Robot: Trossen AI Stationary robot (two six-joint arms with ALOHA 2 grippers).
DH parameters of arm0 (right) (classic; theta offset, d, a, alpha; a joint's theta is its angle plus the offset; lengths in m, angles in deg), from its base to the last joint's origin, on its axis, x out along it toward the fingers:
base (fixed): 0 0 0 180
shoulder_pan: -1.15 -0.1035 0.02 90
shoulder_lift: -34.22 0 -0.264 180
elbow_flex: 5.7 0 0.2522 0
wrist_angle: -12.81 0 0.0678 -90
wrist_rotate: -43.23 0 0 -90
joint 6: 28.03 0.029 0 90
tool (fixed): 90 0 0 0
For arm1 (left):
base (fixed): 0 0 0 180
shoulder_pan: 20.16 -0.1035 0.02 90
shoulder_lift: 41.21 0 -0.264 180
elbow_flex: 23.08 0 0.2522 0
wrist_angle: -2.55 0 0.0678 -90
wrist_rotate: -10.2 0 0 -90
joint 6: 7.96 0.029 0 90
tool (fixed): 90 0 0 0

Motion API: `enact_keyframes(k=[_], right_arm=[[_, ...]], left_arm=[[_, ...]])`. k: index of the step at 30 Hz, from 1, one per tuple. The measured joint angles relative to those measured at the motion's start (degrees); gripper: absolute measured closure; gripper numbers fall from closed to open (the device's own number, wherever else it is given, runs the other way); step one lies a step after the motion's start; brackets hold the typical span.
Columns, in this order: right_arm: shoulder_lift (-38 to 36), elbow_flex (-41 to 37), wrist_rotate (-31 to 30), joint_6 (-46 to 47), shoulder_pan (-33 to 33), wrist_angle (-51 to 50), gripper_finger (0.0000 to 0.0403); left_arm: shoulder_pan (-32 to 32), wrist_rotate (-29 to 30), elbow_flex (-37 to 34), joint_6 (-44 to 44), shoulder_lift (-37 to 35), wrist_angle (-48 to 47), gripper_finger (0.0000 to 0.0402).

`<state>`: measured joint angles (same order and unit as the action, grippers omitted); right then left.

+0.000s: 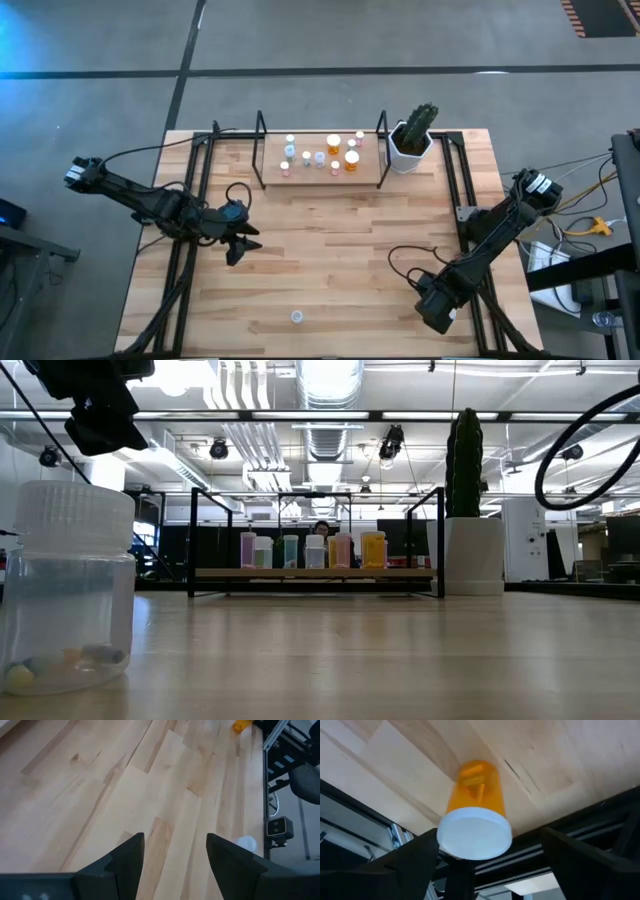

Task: Pick and place medicine bottles onto shelf by color
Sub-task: Put the orange pill bottle on the shelf

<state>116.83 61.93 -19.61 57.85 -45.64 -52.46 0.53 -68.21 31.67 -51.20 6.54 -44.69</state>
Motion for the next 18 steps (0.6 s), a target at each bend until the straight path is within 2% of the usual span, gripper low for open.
enact_keyframes(k=[7, 12, 18], right_arm=[[0.0, 0.0, -0.2, 2.1, -1.4, 0.2, 0.0141], [0.0, 0.9, -2.2, 1.6, 0.4, 1.8, 0.0193], [0.0, 3.2, -6.5, -0.5, 7.3, 1.7, 0.0209]], left_arm=[[0.0, 0.0, 0.0, 0.1, 0.2, 0.1, 0.0204], [0.0, 0.0, -0.1, 0.1, 0.2, 0.1, 0.0204], [-0.1, 0.2, -0.1, 0.1, 0.2, 0.1, 0.0204]])
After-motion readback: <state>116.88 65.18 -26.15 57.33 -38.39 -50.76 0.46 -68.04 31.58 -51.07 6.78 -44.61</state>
